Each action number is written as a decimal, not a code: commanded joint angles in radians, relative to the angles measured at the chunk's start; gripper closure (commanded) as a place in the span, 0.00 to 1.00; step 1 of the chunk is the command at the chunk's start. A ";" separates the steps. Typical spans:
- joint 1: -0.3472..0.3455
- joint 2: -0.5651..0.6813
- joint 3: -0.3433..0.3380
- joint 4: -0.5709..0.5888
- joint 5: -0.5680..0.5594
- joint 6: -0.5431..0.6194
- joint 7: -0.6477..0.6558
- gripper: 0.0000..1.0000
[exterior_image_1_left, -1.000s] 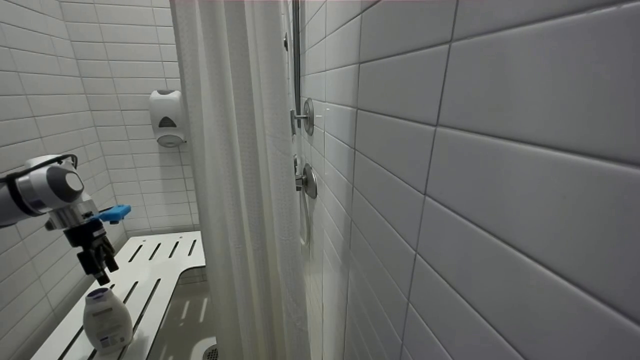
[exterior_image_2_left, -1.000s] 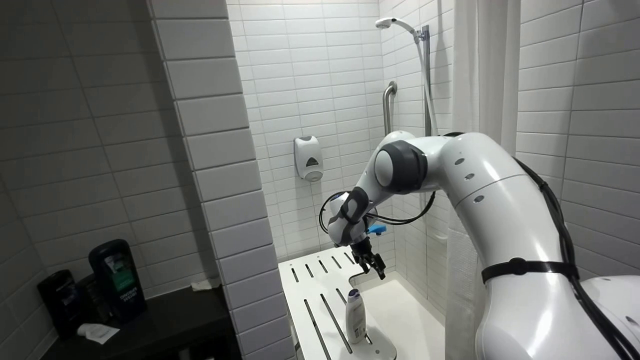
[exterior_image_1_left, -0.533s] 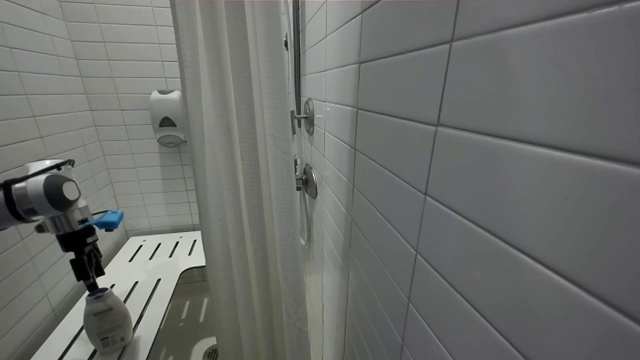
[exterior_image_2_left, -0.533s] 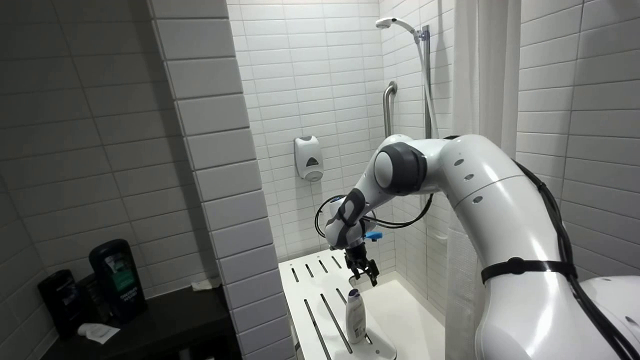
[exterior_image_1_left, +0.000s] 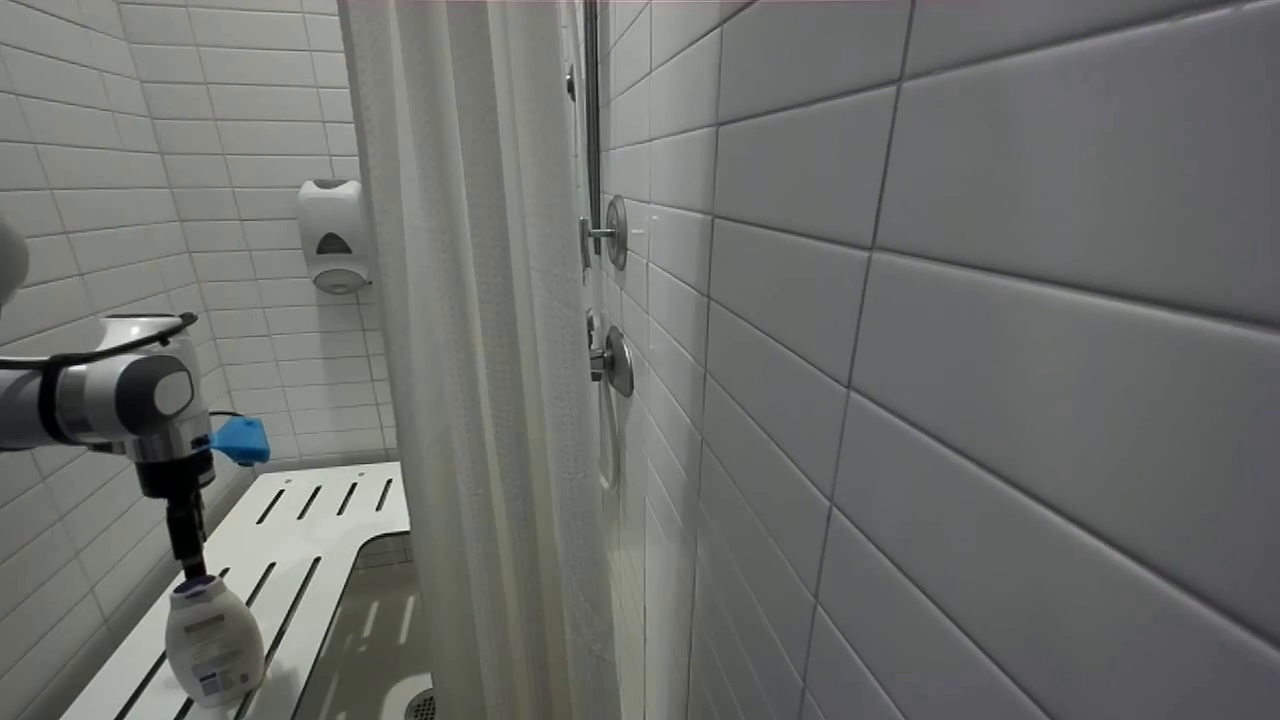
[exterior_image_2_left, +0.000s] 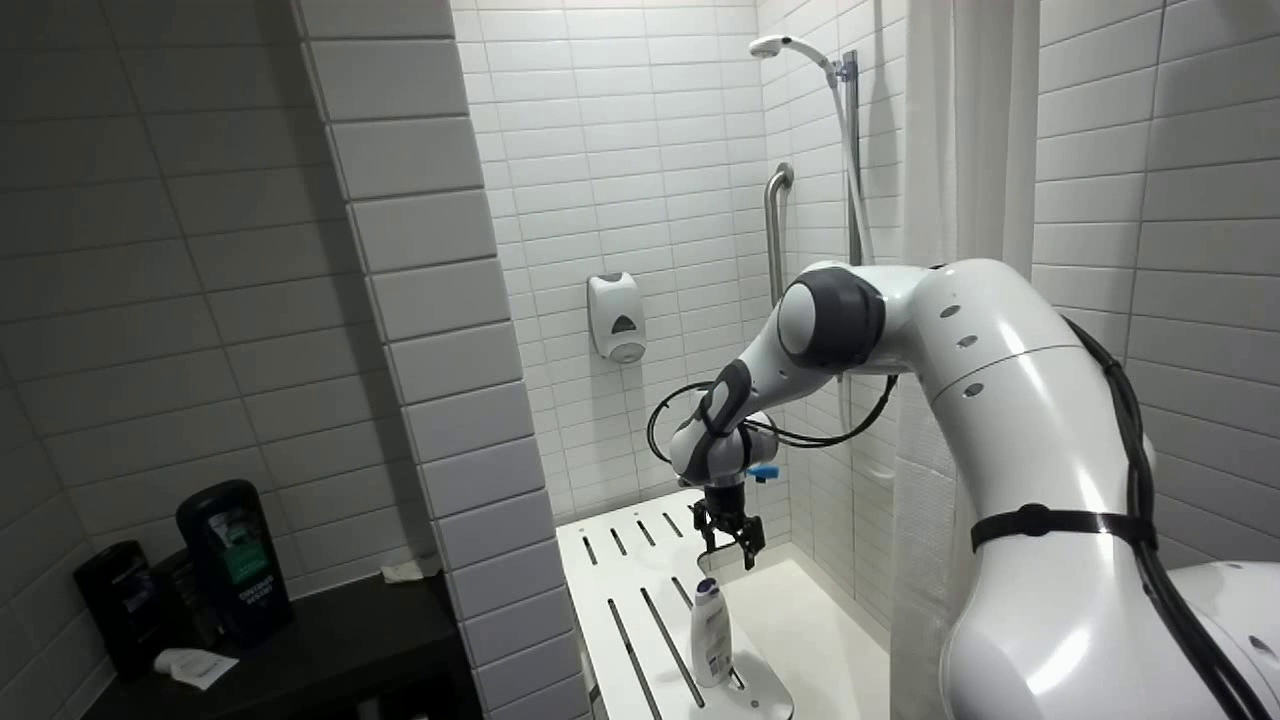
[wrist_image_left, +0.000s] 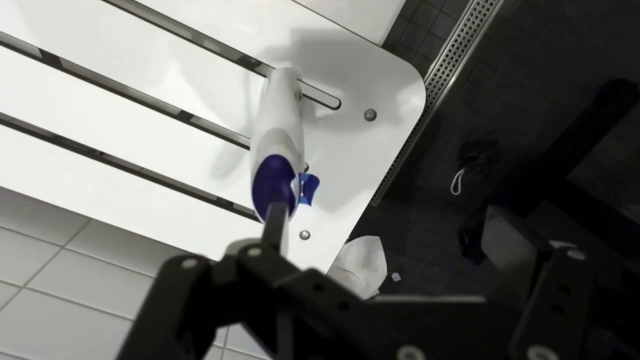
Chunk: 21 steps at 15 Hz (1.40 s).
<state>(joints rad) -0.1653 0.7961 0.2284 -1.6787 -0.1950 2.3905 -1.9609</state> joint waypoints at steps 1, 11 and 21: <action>0.026 -0.004 -0.026 0.000 0.030 0.001 -0.018 0.00; 0.089 0.002 -0.084 0.015 0.005 -0.006 0.030 0.00; 0.117 0.023 -0.087 -0.013 0.006 0.014 0.042 0.00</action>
<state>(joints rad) -0.0501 0.8130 0.1528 -1.6702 -0.1928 2.3828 -1.9245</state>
